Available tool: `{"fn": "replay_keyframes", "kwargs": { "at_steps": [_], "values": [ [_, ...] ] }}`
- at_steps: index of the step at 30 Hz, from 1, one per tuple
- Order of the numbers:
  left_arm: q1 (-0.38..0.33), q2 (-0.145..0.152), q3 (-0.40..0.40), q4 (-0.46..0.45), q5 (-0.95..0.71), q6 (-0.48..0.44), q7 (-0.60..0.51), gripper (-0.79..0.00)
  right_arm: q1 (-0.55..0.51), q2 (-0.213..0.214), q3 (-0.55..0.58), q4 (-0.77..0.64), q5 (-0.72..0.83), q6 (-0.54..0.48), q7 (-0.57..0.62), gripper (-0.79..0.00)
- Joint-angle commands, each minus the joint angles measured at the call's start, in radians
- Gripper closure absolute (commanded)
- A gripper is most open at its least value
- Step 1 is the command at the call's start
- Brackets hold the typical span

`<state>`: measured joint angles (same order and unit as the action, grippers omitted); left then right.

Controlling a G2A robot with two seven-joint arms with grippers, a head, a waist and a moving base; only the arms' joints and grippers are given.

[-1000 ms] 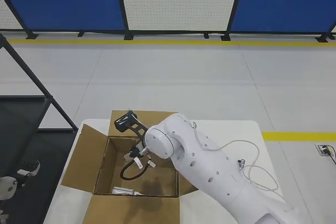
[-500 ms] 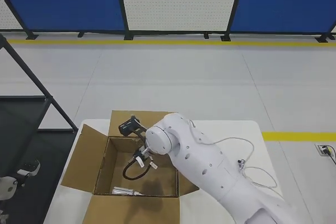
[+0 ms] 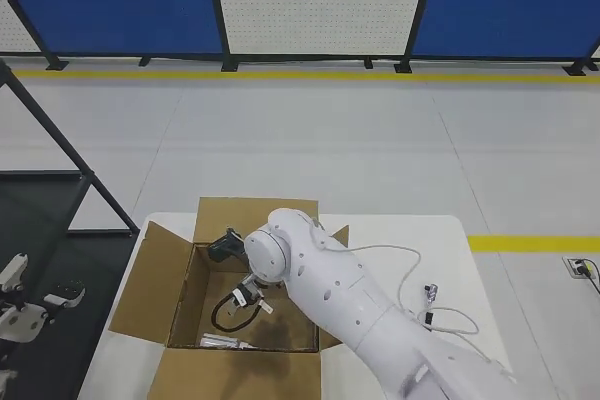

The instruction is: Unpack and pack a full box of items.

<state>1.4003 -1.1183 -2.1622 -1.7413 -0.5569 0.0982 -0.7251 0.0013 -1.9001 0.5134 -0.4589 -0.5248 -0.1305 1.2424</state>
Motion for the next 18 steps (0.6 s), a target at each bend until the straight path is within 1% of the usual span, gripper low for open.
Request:
{"fn": "replay_keyframes", "kwargs": {
  "at_steps": [1, 6, 9, 13, 17, 18],
  "values": [
    [0.002, 0.007, 0.008, 0.003, 0.044, 0.003, -0.034, -0.785, 0.008, -0.016, 0.001, 0.049, 0.017, -0.031, -0.019, -0.785],
    [0.064, 0.015, 0.01, -0.024, 0.134, -0.059, -0.104, -0.785, 0.021, -0.046, 0.0, 0.135, 0.034, -0.078, -0.051, -0.785],
    [0.085, 0.022, 0.011, -0.036, 0.193, -0.085, -0.14, -0.785, 0.029, -0.053, 0.005, 0.165, 0.039, -0.067, -0.077, -0.785],
    [0.088, 0.028, 0.02, -0.028, 0.253, -0.122, -0.134, -0.785, 0.029, -0.053, 0.005, 0.165, 0.039, -0.067, -0.077, -0.785],
    [0.088, 0.028, 0.02, -0.028, 0.253, -0.122, -0.134, -0.785, 0.029, -0.053, 0.005, 0.165, 0.039, -0.067, -0.077, -0.785],
    [0.088, 0.028, 0.02, -0.028, 0.253, -0.122, -0.134, -0.785, 0.019, -0.052, 0.007, 0.163, 0.043, -0.069, -0.096, -0.785]
  ]
}}
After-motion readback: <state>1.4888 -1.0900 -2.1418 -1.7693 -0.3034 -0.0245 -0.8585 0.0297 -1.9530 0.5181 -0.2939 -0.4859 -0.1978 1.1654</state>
